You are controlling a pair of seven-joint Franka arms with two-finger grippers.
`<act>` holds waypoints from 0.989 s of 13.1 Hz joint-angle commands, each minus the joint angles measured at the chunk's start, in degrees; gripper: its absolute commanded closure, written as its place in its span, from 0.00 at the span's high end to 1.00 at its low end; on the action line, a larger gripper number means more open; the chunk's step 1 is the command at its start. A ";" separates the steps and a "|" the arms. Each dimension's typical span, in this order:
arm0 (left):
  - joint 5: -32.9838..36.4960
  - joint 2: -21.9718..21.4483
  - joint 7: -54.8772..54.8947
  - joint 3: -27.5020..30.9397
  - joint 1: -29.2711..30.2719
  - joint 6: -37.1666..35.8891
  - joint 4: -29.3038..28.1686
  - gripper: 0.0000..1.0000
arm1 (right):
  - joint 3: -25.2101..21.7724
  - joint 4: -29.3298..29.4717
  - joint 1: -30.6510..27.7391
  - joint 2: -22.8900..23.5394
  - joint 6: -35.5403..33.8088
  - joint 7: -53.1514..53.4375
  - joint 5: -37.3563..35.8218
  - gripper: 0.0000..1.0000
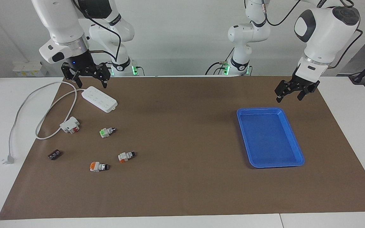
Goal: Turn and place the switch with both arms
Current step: 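Move the right gripper toward the green-topped switch module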
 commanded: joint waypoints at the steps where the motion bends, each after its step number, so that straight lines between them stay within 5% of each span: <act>1: -0.92 -0.94 1.25 -0.06 -0.76 -3.81 1.08 1.00 | 0.35 -1.91 -0.82 -1.49 1.02 -1.05 1.29 1.00; 9: -1.00 -0.85 2.22 -0.06 -0.94 -5.15 2.06 1.00 | 0.35 -1.91 -0.82 -1.58 0.66 -2.37 1.38 1.00; 13: -0.92 -0.94 2.22 -0.23 -1.02 -5.23 2.06 1.00 | 0.35 -4.89 -1.08 -1.67 3.99 -16.05 1.47 1.00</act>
